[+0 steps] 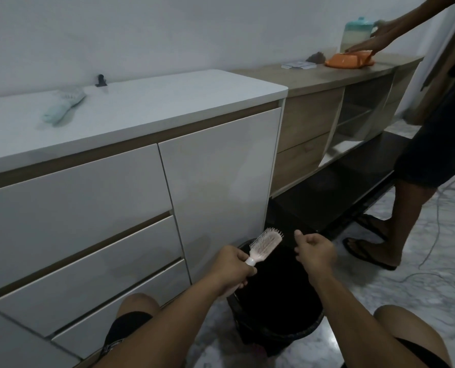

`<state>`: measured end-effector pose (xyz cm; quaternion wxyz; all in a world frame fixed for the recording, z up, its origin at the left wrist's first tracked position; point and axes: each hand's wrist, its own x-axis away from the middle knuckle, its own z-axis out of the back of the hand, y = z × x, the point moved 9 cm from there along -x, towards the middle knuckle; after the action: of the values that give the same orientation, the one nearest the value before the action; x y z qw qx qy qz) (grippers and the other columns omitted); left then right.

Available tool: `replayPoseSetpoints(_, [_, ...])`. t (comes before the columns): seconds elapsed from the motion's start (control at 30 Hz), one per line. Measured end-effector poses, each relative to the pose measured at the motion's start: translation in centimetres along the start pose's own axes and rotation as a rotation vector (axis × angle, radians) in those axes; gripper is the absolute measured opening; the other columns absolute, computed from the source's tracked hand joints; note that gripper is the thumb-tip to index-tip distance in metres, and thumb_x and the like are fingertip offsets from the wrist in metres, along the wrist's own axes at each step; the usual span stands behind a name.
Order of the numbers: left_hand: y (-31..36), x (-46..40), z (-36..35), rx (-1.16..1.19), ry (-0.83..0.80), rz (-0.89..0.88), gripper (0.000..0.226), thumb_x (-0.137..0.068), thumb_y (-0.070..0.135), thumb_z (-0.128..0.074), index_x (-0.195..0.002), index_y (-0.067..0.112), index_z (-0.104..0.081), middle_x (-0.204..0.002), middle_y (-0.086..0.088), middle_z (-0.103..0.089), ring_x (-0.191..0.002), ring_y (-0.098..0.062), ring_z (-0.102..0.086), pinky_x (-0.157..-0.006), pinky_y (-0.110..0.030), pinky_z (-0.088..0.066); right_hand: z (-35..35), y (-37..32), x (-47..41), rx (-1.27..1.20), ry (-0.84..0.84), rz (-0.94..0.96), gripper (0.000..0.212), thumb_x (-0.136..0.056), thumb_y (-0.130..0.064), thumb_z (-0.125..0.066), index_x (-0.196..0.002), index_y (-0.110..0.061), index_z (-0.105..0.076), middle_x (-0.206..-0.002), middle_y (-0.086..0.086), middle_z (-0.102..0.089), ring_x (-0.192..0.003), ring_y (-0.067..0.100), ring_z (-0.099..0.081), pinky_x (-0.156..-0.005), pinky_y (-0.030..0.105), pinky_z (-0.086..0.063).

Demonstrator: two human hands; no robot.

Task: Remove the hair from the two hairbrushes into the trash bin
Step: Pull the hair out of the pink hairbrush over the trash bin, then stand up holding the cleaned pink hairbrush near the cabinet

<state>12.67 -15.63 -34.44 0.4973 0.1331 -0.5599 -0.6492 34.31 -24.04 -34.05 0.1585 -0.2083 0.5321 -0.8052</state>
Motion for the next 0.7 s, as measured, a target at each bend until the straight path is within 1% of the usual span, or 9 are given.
replayPoseSetpoints(0.07, [0.7,0.1,0.4,-0.012,-0.004,-0.011,0.010,-0.079,0.000,-0.070,-0.088,0.005,-0.070,-0.052,-0.004,-0.053,-0.037,-0.011,-0.048,-0.037,-0.019,-0.037,-0.8,-0.5,0.3,-0.044,-0.064,0.002,0.023,-0.093,-0.025,-0.061,-0.074,-0.013,-0.066,-0.066,0.009,-0.068,-0.064,0.025,-0.068,-0.073,0.049,-0.061])
replayPoseSetpoints(0.17, [2.1,0.4,1.0,-0.079,-0.041,-0.037,0.014,-0.078,-0.003,-0.064,-0.080,0.010,-0.068,-0.052,-0.005,-0.054,-0.039,-0.013,-0.050,-0.044,-0.021,-0.041,-1.7,-2.4,0.2,0.056,-0.104,0.077,0.008,-0.089,-0.013,-0.064,-0.094,-0.013,-0.071,-0.086,0.005,-0.071,-0.081,0.023,-0.069,-0.082,0.050,-0.059])
replayPoseSetpoints(0.23, [3.3,0.6,1.5,-0.102,-0.051,-0.069,0.018,-0.078,-0.005,-0.058,-0.078,0.011,-0.066,-0.053,-0.007,-0.054,-0.041,-0.014,-0.050,-0.048,-0.023,-0.043,-3.1,-3.4,0.9,-0.010,-0.223,-0.004,0.026,-0.087,-0.019,-0.070,-0.111,-0.017,-0.061,-0.100,0.006,-0.067,-0.087,0.023,-0.067,-0.079,0.046,-0.060])
replayPoseSetpoints(0.3, [4.6,1.0,2.2,-0.115,-0.039,-0.116,0.019,-0.077,-0.004,-0.058,-0.085,0.009,-0.069,-0.058,-0.007,-0.057,-0.046,-0.015,-0.053,-0.051,-0.023,-0.044,-5.2,-4.7,2.6,-0.177,-0.413,-0.125,0.039,-0.088,-0.028,-0.070,-0.117,-0.020,-0.047,-0.104,0.011,-0.065,-0.087,0.028,-0.070,-0.072,0.047,-0.062])
replayPoseSetpoints(0.37, [6.2,1.5,3.3,-0.145,-0.018,-0.192,0.028,-0.074,0.001,-0.061,-0.098,0.009,-0.073,-0.069,-0.007,-0.064,-0.057,-0.017,-0.058,-0.057,-0.024,-0.046,-6.5,-6.9,3.9,-0.270,-0.510,-0.136,0.043,-0.087,-0.025,-0.071,-0.116,-0.008,-0.045,-0.109,0.020,-0.067,-0.087,0.035,-0.073,-0.071,0.049,-0.062])
replayPoseSetpoints(0.43, [7.7,2.2,4.7,-0.140,0.022,-0.263,0.036,-0.072,0.004,-0.065,-0.105,0.014,-0.075,-0.081,-0.006,-0.071,-0.066,-0.013,-0.060,-0.062,-0.023,-0.046,-7.0,-9.5,4.3,-0.358,-0.488,-0.089,0.048,-0.086,-0.011,-0.071,-0.126,-0.005,-0.045,-0.116,0.026,-0.065,-0.090,0.038,-0.072,-0.062,0.043,-0.062])
replayPoseSetpoints(0.53, [10.0,3.4,7.7,-0.109,0.125,-0.329,0.042,-0.074,0.007,-0.070,-0.115,0.015,-0.070,-0.087,-0.005,-0.071,-0.060,-0.011,-0.058,-0.063,-0.022,-0.046,-7.0,-14.2,4.1,-0.434,-0.423,0.003,0.060,-0.084,0.000,-0.071,-0.134,-0.008,-0.040,-0.121,0.022,-0.061,-0.093,0.037,-0.070,-0.053,0.035,-0.059])
replayPoseSetpoints(0.6, [11.6,4.1,10.5,-0.131,0.246,-0.365,0.051,-0.075,0.015,-0.074,-0.124,0.014,-0.063,-0.098,-0.007,-0.069,-0.069,-0.018,-0.060,-0.067,-0.025,-0.048,-6.7,-18.2,4.2,-0.451,-0.387,0.075,0.059,-0.082,-0.001,-0.072,-0.131,-0.011,-0.040,-0.118,0.018,-0.062,-0.091,0.031,-0.070,-0.054,0.032,-0.058])
replayPoseSetpoints(0.7, [14.5,5.7,14.7,-0.146,0.417,-0.473,0.039,-0.077,0.021,-0.077,-0.114,0.017,-0.064,-0.096,-0.002,-0.063,-0.078,-0.018,-0.059,-0.068,-0.025,-0.049,-7.0,-24.7,5.0,-0.480,-0.369,0.194,0.050,-0.084,-0.003,-0.072,-0.121,-0.011,-0.040,-0.108,0.013,-0.062,-0.087,0.024,-0.069,-0.051,0.026,-0.058])
